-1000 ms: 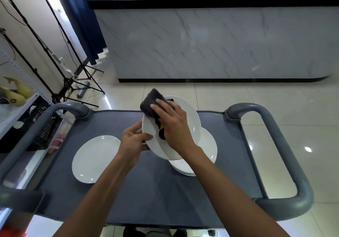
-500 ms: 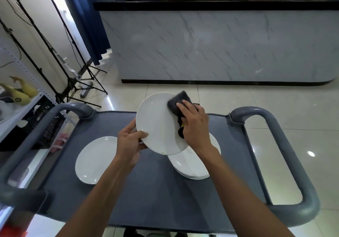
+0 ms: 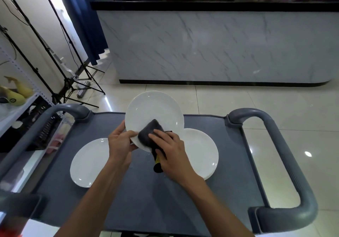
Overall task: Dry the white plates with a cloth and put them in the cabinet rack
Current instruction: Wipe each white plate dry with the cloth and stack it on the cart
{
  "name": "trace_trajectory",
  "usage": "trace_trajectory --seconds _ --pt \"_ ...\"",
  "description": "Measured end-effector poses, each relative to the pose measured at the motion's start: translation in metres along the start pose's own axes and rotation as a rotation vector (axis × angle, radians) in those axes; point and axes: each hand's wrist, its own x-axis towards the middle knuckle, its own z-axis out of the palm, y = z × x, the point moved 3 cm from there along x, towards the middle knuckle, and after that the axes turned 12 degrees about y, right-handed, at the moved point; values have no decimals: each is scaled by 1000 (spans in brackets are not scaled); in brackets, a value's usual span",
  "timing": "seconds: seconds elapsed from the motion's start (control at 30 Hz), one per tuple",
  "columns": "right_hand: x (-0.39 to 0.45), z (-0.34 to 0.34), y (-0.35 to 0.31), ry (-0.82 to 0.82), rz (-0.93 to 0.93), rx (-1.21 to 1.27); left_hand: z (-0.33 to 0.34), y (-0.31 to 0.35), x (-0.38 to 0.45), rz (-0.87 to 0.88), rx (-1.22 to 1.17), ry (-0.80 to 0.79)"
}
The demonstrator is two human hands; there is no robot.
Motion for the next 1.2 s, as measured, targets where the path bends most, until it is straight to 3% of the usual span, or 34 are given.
trace_trajectory --seconds 0.13,0.57,0.87,1.2 --pt "-1 -6 7 -9 -84 -32 2 1 1 7 8 -14" --pt "46 -48 49 332 158 -193 8 -9 -8 -5 84 -149" --pt "64 -60 43 456 227 25 11 -9 -9 30 137 -213" --pt "84 -70 37 370 336 303 -6 -6 -7 85 132 -270"
